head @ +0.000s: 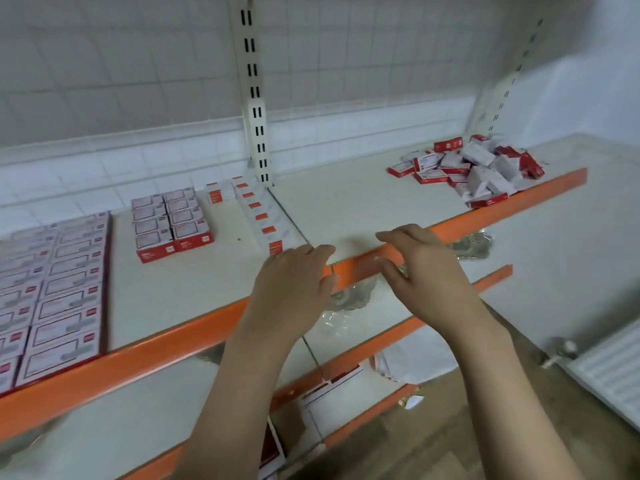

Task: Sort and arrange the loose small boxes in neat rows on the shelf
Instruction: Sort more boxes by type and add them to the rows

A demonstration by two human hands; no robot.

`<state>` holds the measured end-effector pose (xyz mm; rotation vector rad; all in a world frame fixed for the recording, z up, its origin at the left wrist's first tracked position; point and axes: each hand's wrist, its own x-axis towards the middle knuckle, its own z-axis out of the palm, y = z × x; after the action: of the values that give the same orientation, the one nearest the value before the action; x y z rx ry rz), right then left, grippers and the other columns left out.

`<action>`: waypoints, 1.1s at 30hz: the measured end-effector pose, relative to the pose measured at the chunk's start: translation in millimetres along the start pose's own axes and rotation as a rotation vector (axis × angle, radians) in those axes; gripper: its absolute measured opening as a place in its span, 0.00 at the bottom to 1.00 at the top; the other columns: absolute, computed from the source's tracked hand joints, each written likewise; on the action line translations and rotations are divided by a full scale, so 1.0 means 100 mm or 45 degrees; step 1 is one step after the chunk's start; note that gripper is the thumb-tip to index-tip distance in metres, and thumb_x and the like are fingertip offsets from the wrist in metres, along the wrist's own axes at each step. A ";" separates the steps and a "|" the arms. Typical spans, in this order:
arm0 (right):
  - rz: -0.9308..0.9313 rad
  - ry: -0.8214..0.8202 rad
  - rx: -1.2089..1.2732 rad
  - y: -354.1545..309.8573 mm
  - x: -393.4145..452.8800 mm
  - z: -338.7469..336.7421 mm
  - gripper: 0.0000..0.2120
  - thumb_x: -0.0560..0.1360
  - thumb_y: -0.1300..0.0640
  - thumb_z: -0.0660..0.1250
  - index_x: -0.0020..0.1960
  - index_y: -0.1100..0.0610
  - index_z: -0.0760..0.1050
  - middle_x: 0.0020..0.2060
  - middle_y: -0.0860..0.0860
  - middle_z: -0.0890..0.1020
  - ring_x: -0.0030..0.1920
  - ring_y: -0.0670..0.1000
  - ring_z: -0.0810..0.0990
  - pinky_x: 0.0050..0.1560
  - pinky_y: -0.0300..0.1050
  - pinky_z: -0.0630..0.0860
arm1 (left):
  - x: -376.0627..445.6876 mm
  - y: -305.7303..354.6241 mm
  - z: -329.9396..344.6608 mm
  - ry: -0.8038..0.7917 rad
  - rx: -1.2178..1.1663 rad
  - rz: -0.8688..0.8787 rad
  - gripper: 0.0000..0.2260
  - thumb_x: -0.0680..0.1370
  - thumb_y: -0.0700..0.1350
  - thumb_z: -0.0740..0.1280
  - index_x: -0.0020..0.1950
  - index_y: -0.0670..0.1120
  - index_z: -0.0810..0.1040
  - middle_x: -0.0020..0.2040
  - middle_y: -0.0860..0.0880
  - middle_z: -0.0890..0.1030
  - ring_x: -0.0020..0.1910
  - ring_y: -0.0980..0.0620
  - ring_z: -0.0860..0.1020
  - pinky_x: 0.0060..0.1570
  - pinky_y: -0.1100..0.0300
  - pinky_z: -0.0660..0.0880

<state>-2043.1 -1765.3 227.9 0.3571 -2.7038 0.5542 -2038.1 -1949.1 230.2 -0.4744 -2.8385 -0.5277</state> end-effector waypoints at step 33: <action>0.203 0.013 -0.027 2.44 1.65 -0.13 0.17 0.74 0.59 0.66 0.63 0.59 0.74 0.56 0.56 0.76 0.57 0.58 0.74 0.57 0.46 0.69 | 2.85 0.67 1.07 -0.165 0.078 0.016 0.21 0.79 0.54 0.59 0.71 0.49 0.65 0.62 0.50 0.74 0.61 0.50 0.72 0.60 0.54 0.70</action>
<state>-2265.2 -1570.5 222.9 0.1330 -2.7417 0.5691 -2294.7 -1771.6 229.2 -0.5327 -2.9626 -0.4203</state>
